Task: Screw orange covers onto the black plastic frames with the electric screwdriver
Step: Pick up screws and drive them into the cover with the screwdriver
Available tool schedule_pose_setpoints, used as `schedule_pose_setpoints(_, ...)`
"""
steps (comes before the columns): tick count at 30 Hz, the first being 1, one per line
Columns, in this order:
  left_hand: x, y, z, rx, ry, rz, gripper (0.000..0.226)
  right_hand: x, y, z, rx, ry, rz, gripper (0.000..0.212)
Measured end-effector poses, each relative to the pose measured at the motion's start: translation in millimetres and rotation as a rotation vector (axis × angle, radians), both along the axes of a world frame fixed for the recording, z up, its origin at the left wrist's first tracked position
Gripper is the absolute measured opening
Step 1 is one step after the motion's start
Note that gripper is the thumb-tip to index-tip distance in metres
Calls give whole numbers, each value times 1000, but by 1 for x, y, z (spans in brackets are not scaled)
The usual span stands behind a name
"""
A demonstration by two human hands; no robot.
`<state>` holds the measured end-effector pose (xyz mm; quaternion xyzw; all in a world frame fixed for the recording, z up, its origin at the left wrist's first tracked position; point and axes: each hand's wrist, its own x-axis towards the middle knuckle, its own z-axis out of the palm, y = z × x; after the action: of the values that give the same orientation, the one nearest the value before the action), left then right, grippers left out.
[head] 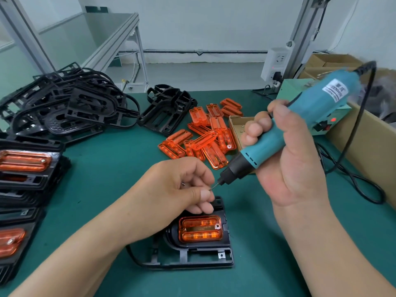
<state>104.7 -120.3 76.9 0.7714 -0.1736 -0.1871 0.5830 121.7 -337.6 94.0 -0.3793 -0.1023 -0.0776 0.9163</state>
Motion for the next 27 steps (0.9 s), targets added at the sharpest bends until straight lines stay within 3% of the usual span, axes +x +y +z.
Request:
schedule_pose_setpoints(4, -1, 1, 0, 27, 64, -78, 24, -2, 2, 1, -67, -41, 124, 10)
schedule_pose_setpoints(12, -1, -2, -3, -84, 104, -5, 24, 4, 6, -10, 106, 148, -96, 11)
schedule_pose_setpoints(18, -3, -3, -5, -58, 142, -4, 14, 6, 9, -12, 68, 183, -118, 15)
schedule_pose_setpoints(27, 1, 2, -3, -150, 211, -27, 20, 10, 5, -15, 149, 267, -158, 20)
